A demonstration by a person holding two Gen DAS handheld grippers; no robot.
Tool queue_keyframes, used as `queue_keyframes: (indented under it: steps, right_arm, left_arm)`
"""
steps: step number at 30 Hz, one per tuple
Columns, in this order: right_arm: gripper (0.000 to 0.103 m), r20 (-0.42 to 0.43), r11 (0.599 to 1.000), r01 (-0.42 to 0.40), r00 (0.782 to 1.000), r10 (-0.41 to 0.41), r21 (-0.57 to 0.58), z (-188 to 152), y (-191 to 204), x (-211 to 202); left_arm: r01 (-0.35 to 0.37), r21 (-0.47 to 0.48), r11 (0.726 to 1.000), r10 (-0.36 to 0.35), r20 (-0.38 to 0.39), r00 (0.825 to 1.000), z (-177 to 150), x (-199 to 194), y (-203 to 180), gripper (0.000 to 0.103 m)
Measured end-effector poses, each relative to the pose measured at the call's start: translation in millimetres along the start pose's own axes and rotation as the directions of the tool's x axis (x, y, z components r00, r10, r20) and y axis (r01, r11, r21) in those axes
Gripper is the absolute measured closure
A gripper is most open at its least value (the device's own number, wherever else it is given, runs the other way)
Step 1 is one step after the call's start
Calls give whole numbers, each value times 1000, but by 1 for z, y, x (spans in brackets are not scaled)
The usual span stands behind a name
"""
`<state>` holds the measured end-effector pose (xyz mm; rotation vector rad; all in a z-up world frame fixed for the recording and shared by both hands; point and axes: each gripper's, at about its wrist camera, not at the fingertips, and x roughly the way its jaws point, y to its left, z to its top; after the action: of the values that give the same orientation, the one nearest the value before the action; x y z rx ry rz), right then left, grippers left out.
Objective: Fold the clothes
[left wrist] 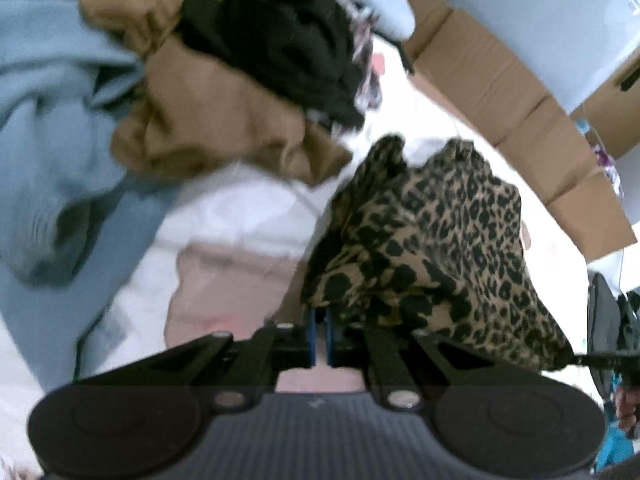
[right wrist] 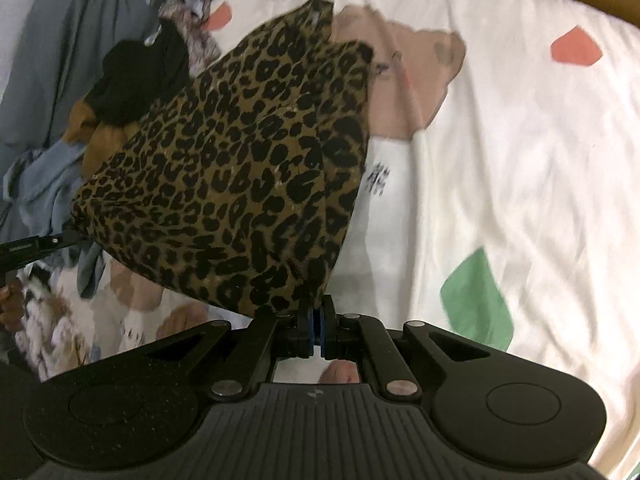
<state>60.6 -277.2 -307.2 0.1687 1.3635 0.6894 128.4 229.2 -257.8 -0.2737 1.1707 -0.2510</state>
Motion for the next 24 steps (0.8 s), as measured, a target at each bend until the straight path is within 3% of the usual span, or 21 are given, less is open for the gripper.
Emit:
queue_keyframes:
  steps: [2,5,7,9,11,17,19,24]
  right_arm:
    - [97,0,1000,-11,1000,11,0,1,0,-3]
    - [82,22,1000,-21,1000,21,-9,7,1,-11]
    - [60,53,1000,-17,998,18,-20,15,1,-15]
    - [56,82,999,-21,996,23,-30,28,2,-14]
    - [56,93,999,-16,995,20,-51,41,4,-10]
    - [53,123,996,-2,992,13,-84,74,4,6]
    - [43,144,995,-8,989,22,-98,85,5,11]
    - [41,174,989,-26,984,51,-143,112,14,31]
  left_arm:
    - [4,-11,1000,-4,-29,1000,-8,-2,5,99]
    - [-17,-39,999,15,-53,998,-13,-7,15,94]
    - [-29,-75,997,26,-43,999,-12,-8,22,87]
    - [-16,-95,995,14,-27,1000,-8,-5,22,82]
    - [3,-102,995,-5,-18,1000,-5,0,20,63]
    - [63,-124,990,-62,11,998,3,14,12,42]
    - [82,-130,988,-80,20,997,5,19,10,40]
    - [125,-148,981,-121,38,992,10,30,5,37]
